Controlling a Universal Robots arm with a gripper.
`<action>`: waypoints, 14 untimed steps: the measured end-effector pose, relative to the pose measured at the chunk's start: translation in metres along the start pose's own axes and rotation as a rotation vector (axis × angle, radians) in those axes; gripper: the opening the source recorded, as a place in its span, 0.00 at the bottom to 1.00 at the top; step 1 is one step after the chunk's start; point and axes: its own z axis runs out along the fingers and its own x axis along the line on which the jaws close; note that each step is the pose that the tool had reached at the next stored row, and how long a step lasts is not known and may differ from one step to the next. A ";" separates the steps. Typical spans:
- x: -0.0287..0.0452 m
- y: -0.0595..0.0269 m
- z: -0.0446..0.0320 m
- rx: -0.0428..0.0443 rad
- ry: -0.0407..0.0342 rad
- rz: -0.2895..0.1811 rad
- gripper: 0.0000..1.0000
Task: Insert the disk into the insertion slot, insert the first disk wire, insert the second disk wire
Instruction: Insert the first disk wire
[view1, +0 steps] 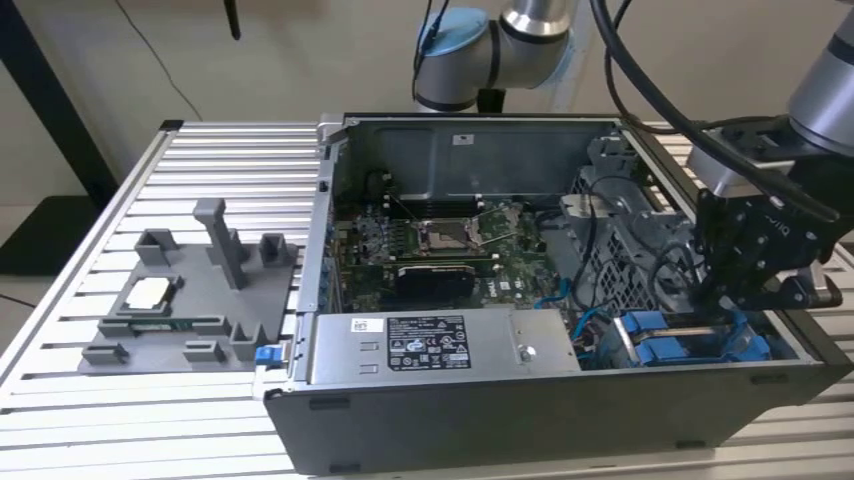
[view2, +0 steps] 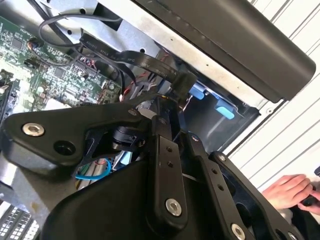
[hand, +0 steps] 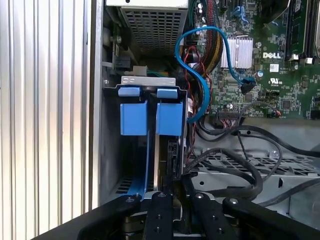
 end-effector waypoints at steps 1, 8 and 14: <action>0.0000 0.0000 0.0015 0.0000 0.0009 0.000 0.19; 0.0000 0.0001 0.0011 0.0000 -0.0032 0.000 0.27; 0.0001 0.0003 -0.0177 0.0000 -0.0045 0.000 0.27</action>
